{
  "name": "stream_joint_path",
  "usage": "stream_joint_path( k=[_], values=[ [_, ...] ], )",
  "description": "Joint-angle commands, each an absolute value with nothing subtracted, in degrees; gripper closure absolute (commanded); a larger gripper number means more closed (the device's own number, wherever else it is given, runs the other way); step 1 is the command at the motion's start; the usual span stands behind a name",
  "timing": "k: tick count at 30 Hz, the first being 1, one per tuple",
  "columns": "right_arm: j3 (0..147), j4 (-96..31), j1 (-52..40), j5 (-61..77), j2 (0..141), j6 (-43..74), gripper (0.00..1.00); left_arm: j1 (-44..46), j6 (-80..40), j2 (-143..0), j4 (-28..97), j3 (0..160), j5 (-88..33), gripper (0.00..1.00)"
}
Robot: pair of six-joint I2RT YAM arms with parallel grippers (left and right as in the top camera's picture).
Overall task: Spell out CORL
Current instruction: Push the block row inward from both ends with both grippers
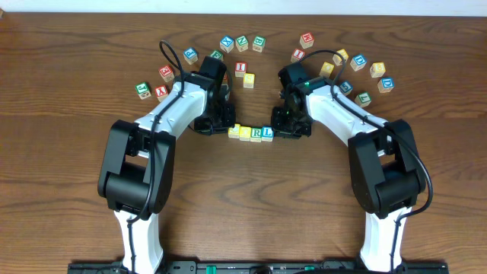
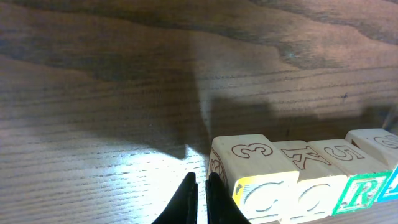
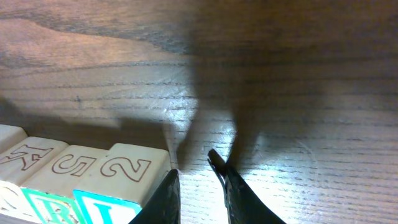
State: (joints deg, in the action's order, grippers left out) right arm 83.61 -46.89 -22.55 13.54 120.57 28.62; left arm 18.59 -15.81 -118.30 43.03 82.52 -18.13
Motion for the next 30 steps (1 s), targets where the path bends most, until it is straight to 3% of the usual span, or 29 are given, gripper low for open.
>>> stream_joint_path(
  k=[1,25,30],
  values=[
    [83.15,-46.22,-22.26,12.67,120.20,28.27,0.81,19.27,-18.37,-118.74,43.18,81.97,-18.87,0.92],
    [84.38,-47.66,-21.58,9.45,119.35,27.92,0.83,23.05,-18.20,-118.74,41.85,82.26,-18.81,0.93],
    [84.38,-47.62,-21.23,8.91,115.02,26.04,0.79,23.05,-17.43,-117.84,41.89,82.87,-15.66,0.93]
  ],
)
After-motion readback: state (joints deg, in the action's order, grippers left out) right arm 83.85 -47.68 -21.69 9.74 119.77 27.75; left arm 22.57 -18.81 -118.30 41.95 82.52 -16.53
